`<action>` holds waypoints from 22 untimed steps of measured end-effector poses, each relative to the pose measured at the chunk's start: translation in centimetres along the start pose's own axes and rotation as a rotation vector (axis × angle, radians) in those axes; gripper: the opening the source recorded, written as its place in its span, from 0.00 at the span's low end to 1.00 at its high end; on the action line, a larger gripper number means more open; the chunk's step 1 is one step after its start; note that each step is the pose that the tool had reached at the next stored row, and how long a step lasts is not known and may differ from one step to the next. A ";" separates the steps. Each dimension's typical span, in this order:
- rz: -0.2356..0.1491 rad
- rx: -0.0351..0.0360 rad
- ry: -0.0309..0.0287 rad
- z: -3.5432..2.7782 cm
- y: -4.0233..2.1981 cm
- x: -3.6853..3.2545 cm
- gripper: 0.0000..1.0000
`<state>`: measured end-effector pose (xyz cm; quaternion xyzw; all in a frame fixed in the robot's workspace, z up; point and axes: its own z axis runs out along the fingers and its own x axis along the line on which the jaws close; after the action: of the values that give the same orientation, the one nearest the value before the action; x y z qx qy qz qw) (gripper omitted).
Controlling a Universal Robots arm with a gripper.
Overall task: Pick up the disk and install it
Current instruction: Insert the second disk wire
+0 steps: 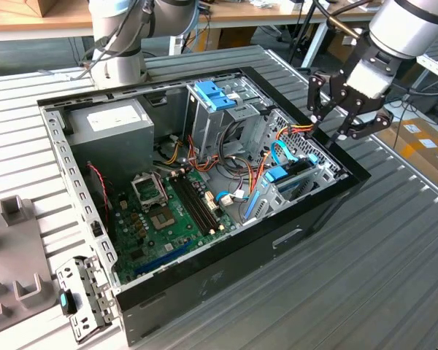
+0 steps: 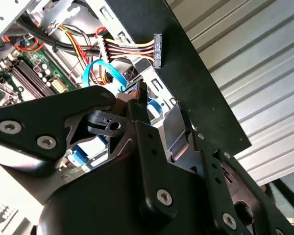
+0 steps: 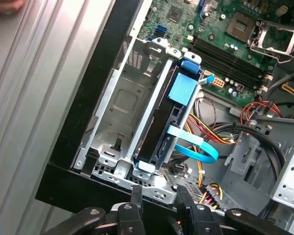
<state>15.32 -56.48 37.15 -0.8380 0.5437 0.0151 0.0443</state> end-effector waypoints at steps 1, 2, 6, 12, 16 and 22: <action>-0.013 -0.0009 -0.0009 0.01 -0.04 0.02 0.42; -0.028 -0.0020 -0.0017 0.02 -0.08 0.04 0.42; -0.094 -0.0068 -0.0058 0.04 -0.28 0.13 0.42; -0.226 -0.0163 -0.0141 0.09 -0.52 0.24 0.42; -0.290 -0.0210 -0.0178 0.21 -0.91 -0.02 0.42; -0.323 -0.0235 -0.0198 0.39 -1.63 -0.62 0.42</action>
<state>16.56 -55.22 36.90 -0.9148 0.4010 0.0224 0.0417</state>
